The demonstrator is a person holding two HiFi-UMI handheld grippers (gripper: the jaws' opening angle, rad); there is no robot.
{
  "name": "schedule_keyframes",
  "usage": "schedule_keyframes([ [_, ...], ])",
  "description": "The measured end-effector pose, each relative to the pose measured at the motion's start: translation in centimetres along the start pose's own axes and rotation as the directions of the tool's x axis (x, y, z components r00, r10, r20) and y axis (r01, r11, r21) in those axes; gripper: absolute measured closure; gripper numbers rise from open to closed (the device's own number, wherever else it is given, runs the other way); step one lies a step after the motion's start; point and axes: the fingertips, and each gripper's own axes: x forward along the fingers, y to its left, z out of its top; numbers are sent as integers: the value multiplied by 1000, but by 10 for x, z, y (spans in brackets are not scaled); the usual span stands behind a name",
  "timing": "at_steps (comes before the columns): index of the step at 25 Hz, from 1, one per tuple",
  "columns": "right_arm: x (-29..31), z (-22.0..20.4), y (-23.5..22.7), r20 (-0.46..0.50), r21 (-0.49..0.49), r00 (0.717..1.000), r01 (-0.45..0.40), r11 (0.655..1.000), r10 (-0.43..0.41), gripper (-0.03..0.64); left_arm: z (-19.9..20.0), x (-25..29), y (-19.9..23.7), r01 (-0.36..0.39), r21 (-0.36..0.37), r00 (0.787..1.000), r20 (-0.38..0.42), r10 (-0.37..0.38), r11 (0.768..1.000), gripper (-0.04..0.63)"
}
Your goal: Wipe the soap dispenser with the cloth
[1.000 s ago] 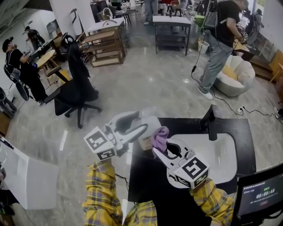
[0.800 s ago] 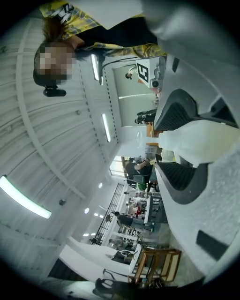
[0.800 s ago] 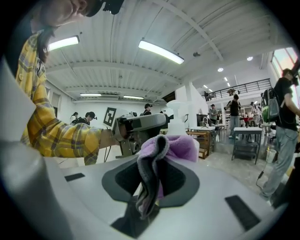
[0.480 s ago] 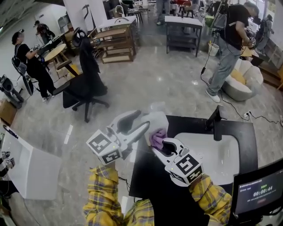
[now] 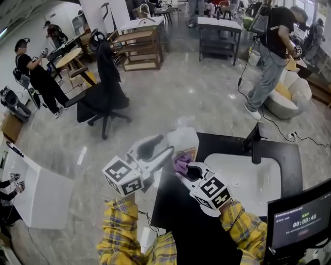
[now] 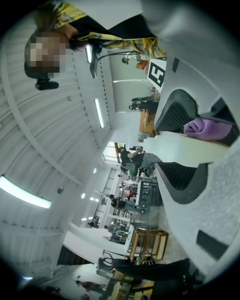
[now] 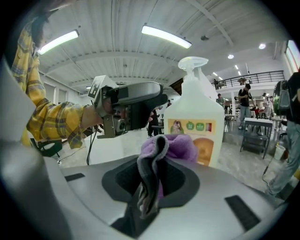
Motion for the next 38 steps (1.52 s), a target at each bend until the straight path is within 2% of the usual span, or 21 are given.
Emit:
schedule_keyframes([
  [3, 3, -15, -4, -27, 10, 1000, -8, 1000, 8, 537, -17, 7, 3, -41, -19, 998, -54, 40, 999, 408],
  [7, 3, -23, -8, -42, 36, 999, -15, 999, 16, 537, -20, 11, 6, -97, -45, 994, -58, 94, 994, 408],
  [11, 3, -32, -13, -59, 57, 998, -12, 998, 16, 537, -17, 15, 9, -142, -22, 988, -66, 140, 990, 408],
  [20, 2, -57, -25, -106, 141, 994, 10, 990, 5, 537, -10, 24, 4, -157, 17, 985, -69, 158, 987, 408],
  [27, 1, -66, -31, -106, 209, 994, 13, 978, 9, 537, -8, 29, 4, -183, 57, 978, -89, 187, 982, 408],
  [30, -3, -68, -36, -117, 234, 993, 42, 971, -14, 537, -4, 32, 0, -163, 64, 981, -96, 169, 984, 408],
  [34, -12, -66, -43, -116, 222, 991, 89, 971, -64, 537, -2, 37, 0, -164, 73, 979, -110, 171, 984, 407],
  [38, -27, -53, -47, -60, 180, 990, 135, 974, -126, 537, 4, 47, -6, -170, 103, 979, -94, 179, 980, 407],
])
